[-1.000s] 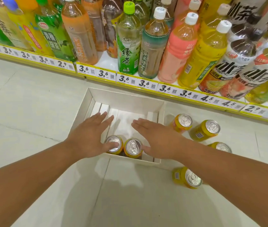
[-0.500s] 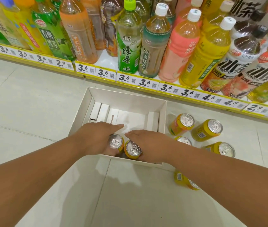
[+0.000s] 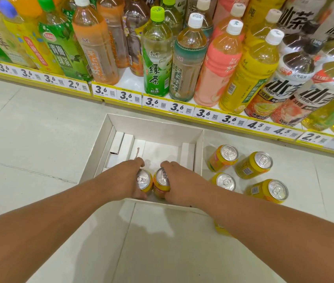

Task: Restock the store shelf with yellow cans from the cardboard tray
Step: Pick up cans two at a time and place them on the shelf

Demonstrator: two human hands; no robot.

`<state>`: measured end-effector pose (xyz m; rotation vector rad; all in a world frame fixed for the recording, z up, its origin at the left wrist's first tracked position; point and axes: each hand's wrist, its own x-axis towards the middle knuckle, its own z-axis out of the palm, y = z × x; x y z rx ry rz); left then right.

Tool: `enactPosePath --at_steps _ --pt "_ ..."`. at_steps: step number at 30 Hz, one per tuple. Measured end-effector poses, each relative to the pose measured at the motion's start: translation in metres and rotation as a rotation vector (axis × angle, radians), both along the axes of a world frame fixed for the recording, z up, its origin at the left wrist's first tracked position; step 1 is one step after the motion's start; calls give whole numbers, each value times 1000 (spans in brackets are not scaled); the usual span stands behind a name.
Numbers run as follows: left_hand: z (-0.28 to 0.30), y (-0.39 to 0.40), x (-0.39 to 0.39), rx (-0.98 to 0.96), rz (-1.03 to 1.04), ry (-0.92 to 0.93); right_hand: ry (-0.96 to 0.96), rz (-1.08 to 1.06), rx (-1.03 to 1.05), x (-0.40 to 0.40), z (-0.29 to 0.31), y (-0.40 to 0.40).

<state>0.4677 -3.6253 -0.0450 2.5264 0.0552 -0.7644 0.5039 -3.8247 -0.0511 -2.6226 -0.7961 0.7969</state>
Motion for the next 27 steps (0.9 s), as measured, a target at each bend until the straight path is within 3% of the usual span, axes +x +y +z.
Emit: enactPosePath --at_steps 7,16,21,27 --pt "-3 -2 -4 -137 221 -84 55 -144 57 -4 -10 3" --pt "-1 -5 0 -248 273 -115 27 -313 196 15 13 1" --pt "25 -5 14 -241 364 -199 16 -422 390 23 38 -4" --pt "62 -1 25 -476 454 -341 83 -581 649 28 74 -11"
